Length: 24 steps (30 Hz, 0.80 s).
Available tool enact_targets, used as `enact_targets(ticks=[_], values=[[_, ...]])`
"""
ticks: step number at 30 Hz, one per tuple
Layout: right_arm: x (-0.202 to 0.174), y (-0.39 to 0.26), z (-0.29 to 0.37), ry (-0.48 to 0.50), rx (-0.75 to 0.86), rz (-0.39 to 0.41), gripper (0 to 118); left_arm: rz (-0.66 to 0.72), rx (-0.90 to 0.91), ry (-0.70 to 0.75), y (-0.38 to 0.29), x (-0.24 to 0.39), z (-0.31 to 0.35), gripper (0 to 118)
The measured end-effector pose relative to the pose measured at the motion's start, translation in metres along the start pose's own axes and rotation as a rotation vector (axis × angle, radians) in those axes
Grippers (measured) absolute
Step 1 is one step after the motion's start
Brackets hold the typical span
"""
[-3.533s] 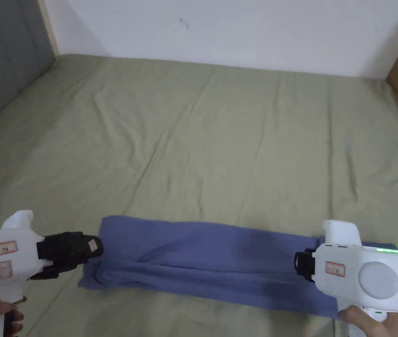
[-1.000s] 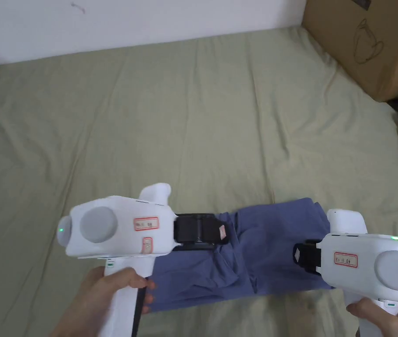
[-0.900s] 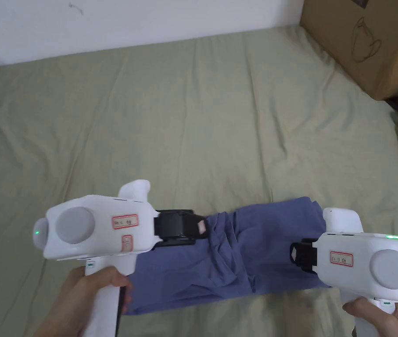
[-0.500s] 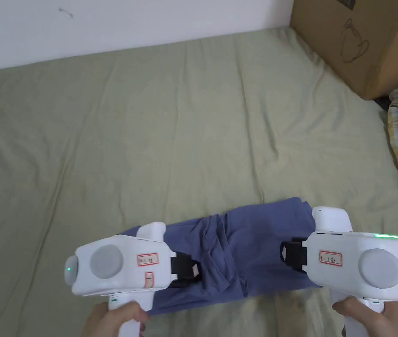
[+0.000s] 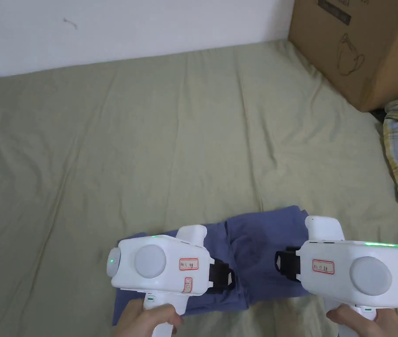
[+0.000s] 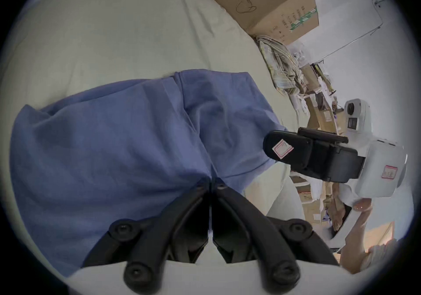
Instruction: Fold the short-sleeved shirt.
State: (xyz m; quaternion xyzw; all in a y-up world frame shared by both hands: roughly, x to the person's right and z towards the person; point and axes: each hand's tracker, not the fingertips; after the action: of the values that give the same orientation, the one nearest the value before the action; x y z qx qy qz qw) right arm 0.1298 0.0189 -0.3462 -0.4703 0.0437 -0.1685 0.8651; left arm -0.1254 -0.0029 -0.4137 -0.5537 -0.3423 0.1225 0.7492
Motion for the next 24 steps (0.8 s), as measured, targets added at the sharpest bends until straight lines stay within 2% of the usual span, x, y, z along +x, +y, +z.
enact_targets(ticks=[4,6,11,15,17,20,22,23,24], values=[[-0.014,0.002,0.005,-0.01,0.011,0.032,0,0.107,0.066,-0.058,-0.009,-0.037,0.035,1],[-0.023,0.004,0.006,-0.042,0.049,0.085,0,0.148,0.116,-0.034,-0.023,-0.049,0.065,2],[-0.051,0.011,0.015,-0.034,0.128,0.132,0,0.292,0.246,0.043,-0.043,-0.121,0.128,1],[-0.078,0.016,0.038,-0.024,0.305,0.194,0,0.408,0.301,0.027,-0.068,-0.17,0.161,2],[-0.094,0.014,0.053,-0.033,0.403,0.22,0,0.415,0.296,0.021,-0.08,-0.18,0.168,2],[-0.116,0.009,0.072,-0.034,0.505,0.28,0,0.473,0.31,-0.078,-0.095,-0.2,0.166,5],[-0.127,0.003,0.078,-0.052,0.567,0.317,0,0.511,0.328,-0.162,-0.102,-0.201,0.162,35],[-0.132,0.0,0.08,-0.053,0.583,0.332,0,0.526,0.323,-0.194,-0.103,-0.204,0.158,59],[-0.136,-0.005,0.082,-0.053,0.602,0.342,0,0.543,0.318,-0.235,-0.101,-0.21,0.151,92]])
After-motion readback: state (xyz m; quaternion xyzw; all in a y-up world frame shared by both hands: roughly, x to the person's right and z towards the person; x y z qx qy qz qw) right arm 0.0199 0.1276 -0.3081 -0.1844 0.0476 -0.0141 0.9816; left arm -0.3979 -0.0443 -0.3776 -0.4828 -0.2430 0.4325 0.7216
